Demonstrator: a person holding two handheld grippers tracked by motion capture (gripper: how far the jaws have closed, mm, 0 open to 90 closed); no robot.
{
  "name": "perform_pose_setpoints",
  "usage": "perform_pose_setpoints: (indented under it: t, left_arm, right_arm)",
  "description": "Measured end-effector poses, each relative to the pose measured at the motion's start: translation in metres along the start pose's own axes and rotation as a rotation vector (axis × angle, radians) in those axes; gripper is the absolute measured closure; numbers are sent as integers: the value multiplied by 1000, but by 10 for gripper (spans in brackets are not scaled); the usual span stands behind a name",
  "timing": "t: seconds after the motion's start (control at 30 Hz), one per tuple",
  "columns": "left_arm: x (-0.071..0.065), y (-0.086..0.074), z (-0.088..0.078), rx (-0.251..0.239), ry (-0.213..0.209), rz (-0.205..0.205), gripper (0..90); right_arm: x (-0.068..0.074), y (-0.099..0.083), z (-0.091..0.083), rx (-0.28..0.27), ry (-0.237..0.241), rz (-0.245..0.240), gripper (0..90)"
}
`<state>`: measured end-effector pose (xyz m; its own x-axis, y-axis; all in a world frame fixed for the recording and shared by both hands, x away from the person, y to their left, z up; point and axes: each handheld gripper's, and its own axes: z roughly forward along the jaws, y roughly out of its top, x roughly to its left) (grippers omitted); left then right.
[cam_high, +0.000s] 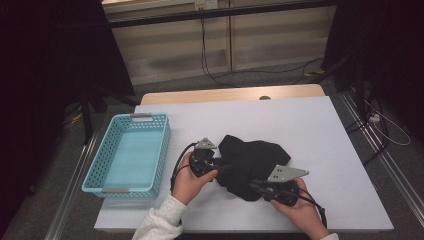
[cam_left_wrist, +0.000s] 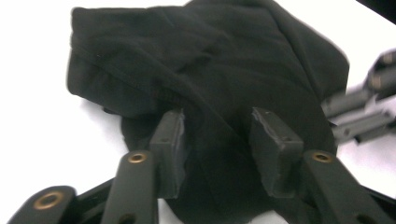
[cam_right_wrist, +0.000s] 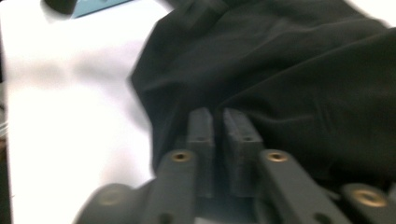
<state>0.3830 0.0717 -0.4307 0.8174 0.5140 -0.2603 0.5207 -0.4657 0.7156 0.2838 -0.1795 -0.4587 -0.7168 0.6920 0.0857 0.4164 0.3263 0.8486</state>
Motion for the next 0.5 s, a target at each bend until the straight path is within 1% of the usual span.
perform_pose_setpoints:
  t: [0.03, 0.07, 0.13, 0.17, 0.23, 0.27, 0.3, 0.33, 0.37, 0.4, 0.5]
  left_arm:
    - [-1, -1, 2, 8, -1, 2, 664]
    - [-2, -1, 3, 16, 2, 6, 706]
    - [-2, -1, 3, 31, 3, -1, 788]
    - [-2, -1, 2, 34, 8, -9, 829]
    - [0, -1, -2, 31, 9, -28, 852]
    - [2, 0, -6, 32, 19, -34, 857]
    - [5, 1, -11, 21, 31, -49, 860]
    - [7, 2, -16, 19, 35, -60, 862]
    - [10, 2, -19, 3, 43, -69, 864]
    - [13, 2, -23, -1, 53, -74, 865]
    - [21, 2, -32, -17, 88, -96, 865]
  right_arm:
    - [-3, 0, -3, -7, -20, 10, 710]
    - [-7, 1, -7, -20, -41, 18, 653]
    - [-14, 2, -14, -45, -82, 47, 543]
    - [-19, 2, -18, -60, -113, 59, 502]
    - [-26, 1, -25, -79, -149, 86, 441]
    - [-30, 0, -29, -88, -169, 107, 415]
    - [-34, -1, -33, -94, -190, 116, 401]
    - [-39, -2, -38, -107, -210, 133, 400]
    - [-42, -3, -42, -121, -221, 145, 392]
    - [-46, -4, -45, -131, -234, 156, 379]
    - [-52, -5, -51, -146, -258, 181, 372]
